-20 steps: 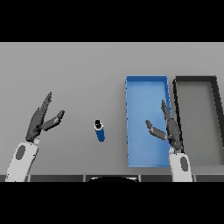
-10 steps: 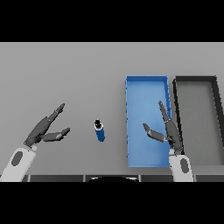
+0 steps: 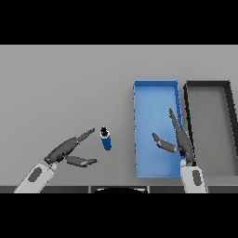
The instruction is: Pick up the blue pipe and place it into the blue bin.
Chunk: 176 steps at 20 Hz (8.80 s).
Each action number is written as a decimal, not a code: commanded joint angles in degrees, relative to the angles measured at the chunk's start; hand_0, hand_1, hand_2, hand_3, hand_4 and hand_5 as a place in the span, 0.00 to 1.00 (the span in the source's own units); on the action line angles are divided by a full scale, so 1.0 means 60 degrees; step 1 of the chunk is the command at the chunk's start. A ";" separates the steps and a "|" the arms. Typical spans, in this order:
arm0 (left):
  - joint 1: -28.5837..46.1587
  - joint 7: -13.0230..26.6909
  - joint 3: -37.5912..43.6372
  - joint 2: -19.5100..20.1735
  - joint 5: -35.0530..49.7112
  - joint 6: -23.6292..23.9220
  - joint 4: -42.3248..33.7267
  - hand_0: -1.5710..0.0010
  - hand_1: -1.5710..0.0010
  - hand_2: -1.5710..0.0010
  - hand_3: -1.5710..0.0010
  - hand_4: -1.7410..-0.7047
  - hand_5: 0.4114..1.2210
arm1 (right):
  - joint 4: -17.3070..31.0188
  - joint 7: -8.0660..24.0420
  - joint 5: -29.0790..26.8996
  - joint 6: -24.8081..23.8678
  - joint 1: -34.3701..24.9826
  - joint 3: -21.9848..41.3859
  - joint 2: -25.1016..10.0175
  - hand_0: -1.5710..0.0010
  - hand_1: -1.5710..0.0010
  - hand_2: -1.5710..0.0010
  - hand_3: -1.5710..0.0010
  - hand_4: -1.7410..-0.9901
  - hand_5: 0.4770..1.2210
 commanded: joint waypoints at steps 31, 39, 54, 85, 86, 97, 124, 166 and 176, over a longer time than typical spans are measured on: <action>-0.1331 -0.1508 -0.0753 -0.4194 -0.0396 0.0768 0.3293 0.15 0.12 0.11 0.13 0.17 0.91 | 0.0124 0.0189 -0.0053 -0.0021 -0.0021 -0.0141 -0.0015 1.00 1.00 1.00 1.00 0.75 0.11; -0.1454 -0.2280 -0.0598 -0.4668 -0.0525 0.0850 0.2361 0.03 0.02 0.02 0.02 0.25 0.98 | 0.0169 0.0240 0.0079 -0.0056 -0.0024 -0.0086 -0.0006 1.00 1.00 1.00 1.00 0.79 0.10; -0.1875 -0.0827 -0.0387 -0.5161 -0.0917 0.0142 0.1529 0.00 0.00 0.00 0.00 0.26 1.00 | -0.0489 0.0343 0.0520 -0.0403 0.0486 -0.0037 -0.0084 1.00 1.00 1.00 1.00 0.82 0.14; -0.1544 -0.0583 0.0441 -0.5934 -0.1868 -0.1189 0.1195 0.00 0.00 0.00 0.00 0.26 1.00 | -0.2798 0.4637 -0.3417 0.3461 -0.4189 0.2444 -0.1244 1.00 1.00 1.00 1.00 0.73 0.05; -0.1487 -0.0619 0.0488 -0.5941 -0.1868 -0.1257 0.1236 0.00 0.00 0.00 0.00 0.26 1.00 | -0.2679 0.4624 -0.3427 0.3535 -0.4306 0.2603 -0.1076 1.00 1.00 1.00 1.00 0.73 0.05; -0.1436 -0.0417 0.0728 -0.6368 -0.1852 -0.1672 0.1474 0.00 0.00 0.02 0.23 0.09 1.00 | -0.1264 0.4728 -0.3469 0.4010 -0.5618 0.2988 -0.0312 0.38 0.37 0.37 0.50 0.33 0.11; -0.1679 0.0049 0.0701 -0.5807 -0.2280 -0.1857 0.1598 0.92 0.93 0.93 0.94 0.72 0.39 | -0.1715 0.4458 -0.2594 0.4333 -0.4566 0.2427 0.1860 0.00 0.00 0.00 0.00 0.32 1.00; -0.1417 0.0347 0.0866 -0.5451 -0.2487 -0.1464 0.1411 1.00 1.00 1.00 1.00 0.78 0.07 | 0.1354 0.6551 -0.4521 -0.1088 -0.5078 -0.0613 -0.2348 0.00 0.00 0.00 0.00 0.32 1.00; -0.1591 0.0368 0.0904 -0.5452 -0.2591 -0.1363 0.1461 1.00 1.00 1.00 1.00 0.79 0.10 | 0.2059 0.6550 -0.9315 -0.4687 -0.5207 0.3833 -0.5453 0.00 0.00 0.03 0.71 0.15 0.92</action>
